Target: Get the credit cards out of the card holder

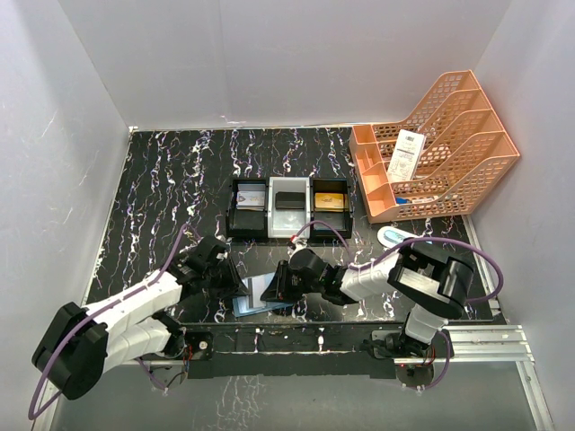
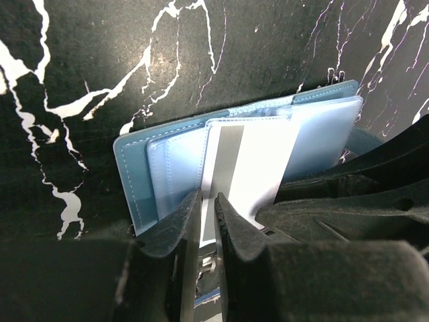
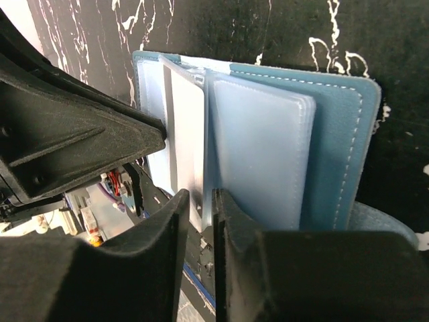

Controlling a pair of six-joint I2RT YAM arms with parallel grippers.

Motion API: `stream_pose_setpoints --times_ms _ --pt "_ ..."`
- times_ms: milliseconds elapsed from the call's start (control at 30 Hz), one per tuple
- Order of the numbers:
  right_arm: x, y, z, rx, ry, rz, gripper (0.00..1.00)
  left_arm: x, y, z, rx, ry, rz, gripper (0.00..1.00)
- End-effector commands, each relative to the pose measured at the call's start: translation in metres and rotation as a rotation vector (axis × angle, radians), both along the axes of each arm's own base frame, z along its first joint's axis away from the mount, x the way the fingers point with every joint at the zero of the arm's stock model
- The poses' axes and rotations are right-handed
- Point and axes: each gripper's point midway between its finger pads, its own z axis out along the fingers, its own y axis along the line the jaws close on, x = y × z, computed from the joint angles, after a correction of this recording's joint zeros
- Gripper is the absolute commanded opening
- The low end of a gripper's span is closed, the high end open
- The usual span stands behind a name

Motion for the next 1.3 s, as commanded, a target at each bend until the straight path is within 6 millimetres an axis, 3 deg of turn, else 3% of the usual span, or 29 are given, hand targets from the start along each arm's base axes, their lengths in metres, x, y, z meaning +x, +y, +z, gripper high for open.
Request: stream_pose_setpoints --times_ms 0,400,500,567,767,833,1033,1100,1167,1267 --pt "0.015 0.006 0.019 0.014 -0.078 -0.020 0.24 -0.017 0.028 -0.017 0.127 0.041 0.019 0.14" --pt "0.022 0.017 0.008 -0.044 -0.065 0.006 0.26 -0.019 0.022 -0.020 0.079 0.038 0.015 0.11" --pt "0.022 0.016 0.008 -0.047 -0.061 0.004 0.20 -0.017 0.021 -0.021 0.075 0.031 0.028 0.09" --pt "0.022 0.017 0.012 -0.040 -0.063 0.008 0.12 -0.013 0.025 -0.019 0.093 0.021 0.065 0.00" --pt "0.020 0.014 0.014 -0.064 -0.069 0.039 0.01 -0.004 0.027 -0.010 0.061 -0.048 0.139 0.00" --pt "0.020 0.010 0.015 -0.066 -0.073 0.036 0.03 -0.008 0.029 -0.014 0.076 -0.025 0.131 0.00" --pt "0.023 0.000 0.024 -0.048 -0.085 0.027 0.21 -0.015 0.025 -0.026 0.086 0.027 0.078 0.00" --pt "0.027 -0.001 0.027 -0.038 -0.095 0.012 0.19 -0.014 0.022 -0.025 0.075 0.026 0.073 0.00" --pt "0.030 0.000 0.032 -0.013 -0.100 0.009 0.10 -0.012 0.020 -0.023 0.069 0.017 0.068 0.00" --pt "0.032 0.011 0.032 -0.014 -0.094 0.049 0.14 -0.012 0.021 -0.023 0.080 0.018 0.060 0.00"
